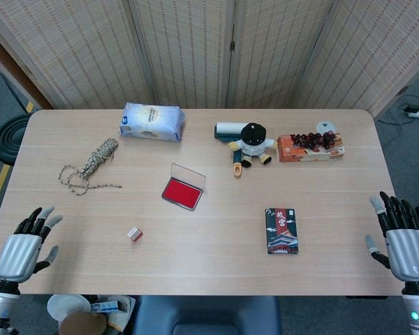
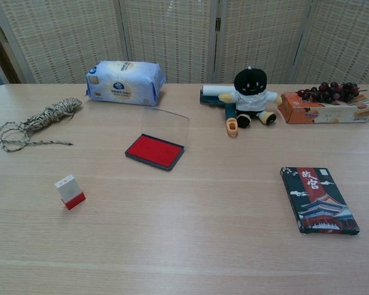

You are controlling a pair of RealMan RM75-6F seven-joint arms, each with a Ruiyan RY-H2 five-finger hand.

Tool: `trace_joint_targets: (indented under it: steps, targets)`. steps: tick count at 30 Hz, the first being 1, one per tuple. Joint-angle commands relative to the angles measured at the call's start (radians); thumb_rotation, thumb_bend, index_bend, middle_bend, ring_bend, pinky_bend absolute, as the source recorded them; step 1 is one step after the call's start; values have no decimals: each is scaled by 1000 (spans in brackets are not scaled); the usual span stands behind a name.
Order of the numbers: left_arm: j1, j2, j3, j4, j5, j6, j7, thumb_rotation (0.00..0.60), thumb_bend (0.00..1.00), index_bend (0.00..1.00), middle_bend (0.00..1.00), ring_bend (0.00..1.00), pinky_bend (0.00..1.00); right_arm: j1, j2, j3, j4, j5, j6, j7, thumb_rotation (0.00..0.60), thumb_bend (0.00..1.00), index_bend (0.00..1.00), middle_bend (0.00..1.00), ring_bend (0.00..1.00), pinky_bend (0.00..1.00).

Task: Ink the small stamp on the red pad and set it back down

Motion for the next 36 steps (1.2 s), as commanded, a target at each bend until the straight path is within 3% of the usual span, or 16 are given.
trace_joint_targets:
  steps: [1,8,13,17,23,29,36]
  targets:
    - [0,-1,-2,-1,-2,2,2,600,377,182,26,31,182,4,3,-4,-2,-9,-5,12,600,374,20,0,0,0]
    - [-21,36,-14,-23,-12,-26,-18,600,377,182,26,30,182,18,10,4,3,17,-41,46,600,373,20,0,0,0]
    - [-109,112,-22,10,106,-66,-272,600,377,214,26,29,182,35,29,18,14,38,-69,79,600,371,20,0,0,0]
    - [-152,94,-23,101,113,-118,-304,600,377,233,26,23,181,56,60,20,-3,30,-101,108,600,371,20,0,0,0]
    - [-239,99,26,171,197,-238,-287,600,377,231,26,23,182,83,86,39,-25,55,-134,98,600,371,20,0,0,0]
    - [-325,73,85,359,309,-242,-561,600,377,207,26,15,182,112,51,61,-41,130,-179,22,600,371,20,0,0,0]
    - [-411,23,136,513,414,-216,-659,600,377,201,26,13,182,136,24,84,-37,191,-207,-14,600,371,20,0,0,0]
